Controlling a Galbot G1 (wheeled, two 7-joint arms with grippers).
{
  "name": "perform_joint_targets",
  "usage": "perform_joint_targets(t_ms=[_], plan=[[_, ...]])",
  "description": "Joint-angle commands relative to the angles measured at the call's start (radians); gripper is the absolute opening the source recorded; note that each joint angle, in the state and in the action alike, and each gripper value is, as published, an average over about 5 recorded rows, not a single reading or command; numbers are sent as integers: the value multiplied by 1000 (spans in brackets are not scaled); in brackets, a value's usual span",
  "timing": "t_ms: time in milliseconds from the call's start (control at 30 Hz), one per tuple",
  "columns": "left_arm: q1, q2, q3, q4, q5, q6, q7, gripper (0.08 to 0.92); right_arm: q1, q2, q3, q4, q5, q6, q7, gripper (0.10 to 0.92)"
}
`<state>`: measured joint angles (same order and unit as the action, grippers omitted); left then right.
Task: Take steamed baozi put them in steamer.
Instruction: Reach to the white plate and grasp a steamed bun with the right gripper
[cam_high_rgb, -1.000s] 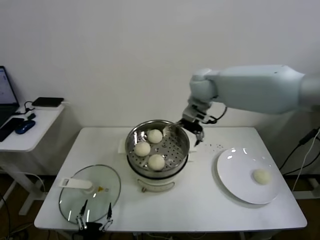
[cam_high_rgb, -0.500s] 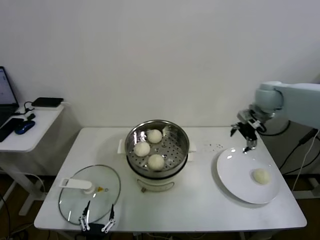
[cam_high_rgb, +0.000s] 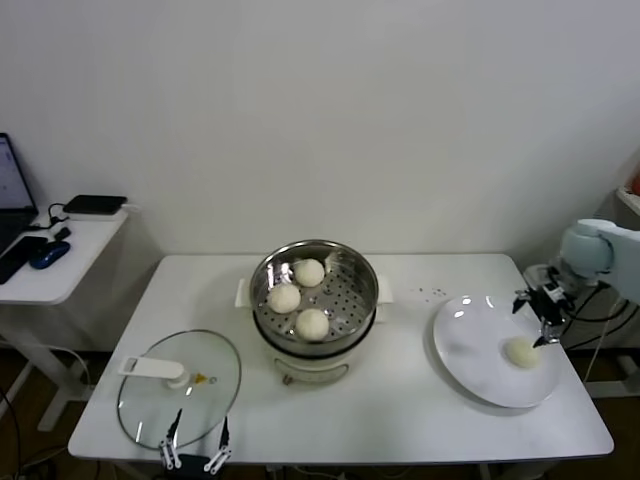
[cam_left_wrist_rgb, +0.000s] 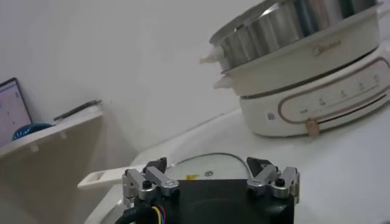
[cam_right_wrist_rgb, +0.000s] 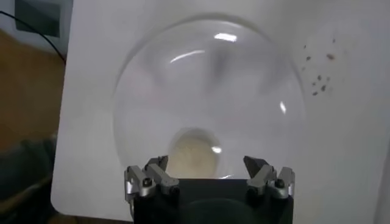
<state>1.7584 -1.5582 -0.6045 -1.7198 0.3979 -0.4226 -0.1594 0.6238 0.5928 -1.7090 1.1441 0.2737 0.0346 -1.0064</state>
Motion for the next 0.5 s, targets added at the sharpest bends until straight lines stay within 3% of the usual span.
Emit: perform_joint_targets(t_ms=[33,500], plan=[[-2,0,2,19,7,-1,-1,823,-258,-44,219,-151,-110,32,-4,823],[-10,-1,-1,39,11,0,-3,823,-410,34,378,-261,-164,69,0,823]])
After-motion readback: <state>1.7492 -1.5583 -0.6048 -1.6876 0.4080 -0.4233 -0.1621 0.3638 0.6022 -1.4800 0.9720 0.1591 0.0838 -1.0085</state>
